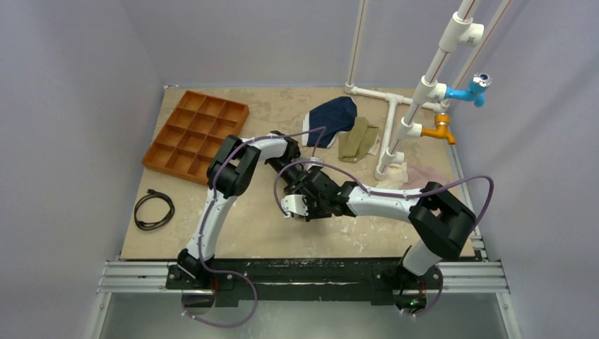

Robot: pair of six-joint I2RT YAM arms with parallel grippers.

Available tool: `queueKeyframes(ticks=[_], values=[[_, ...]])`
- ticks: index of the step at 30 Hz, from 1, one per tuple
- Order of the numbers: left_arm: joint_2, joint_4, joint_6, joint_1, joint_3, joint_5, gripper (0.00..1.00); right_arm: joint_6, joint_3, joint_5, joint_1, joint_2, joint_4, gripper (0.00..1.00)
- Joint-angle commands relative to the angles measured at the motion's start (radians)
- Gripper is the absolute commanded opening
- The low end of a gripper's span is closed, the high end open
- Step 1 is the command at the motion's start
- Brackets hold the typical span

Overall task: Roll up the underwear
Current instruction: Roll the underwear to the center of the board.

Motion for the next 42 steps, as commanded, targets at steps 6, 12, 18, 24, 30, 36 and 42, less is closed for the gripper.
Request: queueKeyframes(ticks=[6,12,18,24,30,36,42], values=[[-0.116,0.025,0.039,0.024,-0.041,-0.126,0.45,0.03,0.025,-0.198,0.008,0.075,-0.212,0.0],[-0.15,0.011,0.063,0.059,-0.063,-0.158,0.5,0.046,0.026,-0.218,0.008,0.074,-0.238,0.0],[-0.185,0.002,0.082,0.108,-0.092,-0.175,0.51,0.063,0.025,-0.24,0.008,0.072,-0.243,0.0],[-0.271,-0.012,0.102,0.192,-0.126,-0.182,0.51,0.07,0.056,-0.288,-0.008,0.087,-0.269,0.0],[-0.457,0.032,0.089,0.313,-0.236,-0.197,0.49,0.031,0.205,-0.43,-0.102,0.184,-0.402,0.0],[-0.691,0.103,0.102,0.397,-0.401,-0.205,0.49,-0.062,0.444,-0.594,-0.199,0.395,-0.618,0.0],[-0.898,0.201,0.148,0.401,-0.571,-0.235,0.49,-0.149,0.676,-0.707,-0.252,0.612,-0.812,0.01]])
